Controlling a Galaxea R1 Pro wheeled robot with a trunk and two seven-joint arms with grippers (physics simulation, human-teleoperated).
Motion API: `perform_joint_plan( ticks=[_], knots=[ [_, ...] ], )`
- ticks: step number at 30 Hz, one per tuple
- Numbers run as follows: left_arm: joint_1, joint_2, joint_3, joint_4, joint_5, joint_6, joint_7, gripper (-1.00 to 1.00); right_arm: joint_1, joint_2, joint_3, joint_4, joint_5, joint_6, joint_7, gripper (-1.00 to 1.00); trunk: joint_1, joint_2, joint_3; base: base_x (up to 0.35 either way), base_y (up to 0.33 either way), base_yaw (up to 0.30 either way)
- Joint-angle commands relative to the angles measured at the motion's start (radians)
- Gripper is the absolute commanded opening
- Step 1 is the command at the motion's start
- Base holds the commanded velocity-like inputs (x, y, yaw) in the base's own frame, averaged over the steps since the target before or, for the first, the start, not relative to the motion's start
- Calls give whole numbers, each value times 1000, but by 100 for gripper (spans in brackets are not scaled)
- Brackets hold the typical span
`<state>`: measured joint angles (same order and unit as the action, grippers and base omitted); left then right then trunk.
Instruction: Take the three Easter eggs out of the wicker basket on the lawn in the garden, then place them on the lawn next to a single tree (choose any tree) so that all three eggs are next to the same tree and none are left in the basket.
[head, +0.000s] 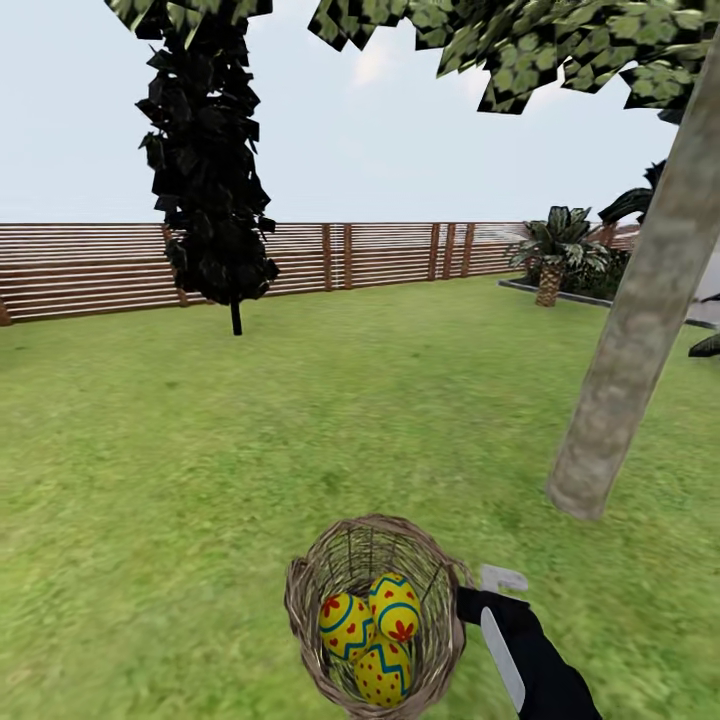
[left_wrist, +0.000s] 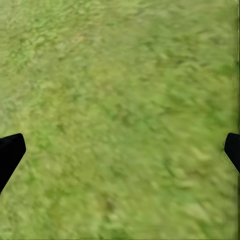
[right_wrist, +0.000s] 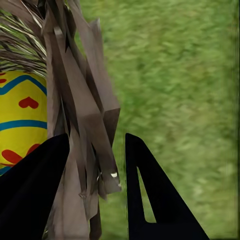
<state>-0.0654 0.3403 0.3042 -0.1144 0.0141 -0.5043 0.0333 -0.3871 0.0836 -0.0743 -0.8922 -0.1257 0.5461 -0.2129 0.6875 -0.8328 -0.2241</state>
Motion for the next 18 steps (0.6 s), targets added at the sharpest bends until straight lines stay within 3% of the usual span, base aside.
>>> perform_joint_plan(
  ticks=[1,13,18],
  knots=[
    [-1,0,-3,1,1,-3,3,100,-1,1,-1,-2,-15,1,-6,-100,0,-1,-1,0,0,-282],
    [-1,1,-3,1,1,-5,2,100,-1,1,-1,-1,-15,1,-6,-100,0,-1,-1,1,7,-283],
    [-1,2,-4,1,1,-5,-2,100,-1,1,-1,-1,-15,1,-6,-100,0,-1,-1,94,218,-284]
  ],
)
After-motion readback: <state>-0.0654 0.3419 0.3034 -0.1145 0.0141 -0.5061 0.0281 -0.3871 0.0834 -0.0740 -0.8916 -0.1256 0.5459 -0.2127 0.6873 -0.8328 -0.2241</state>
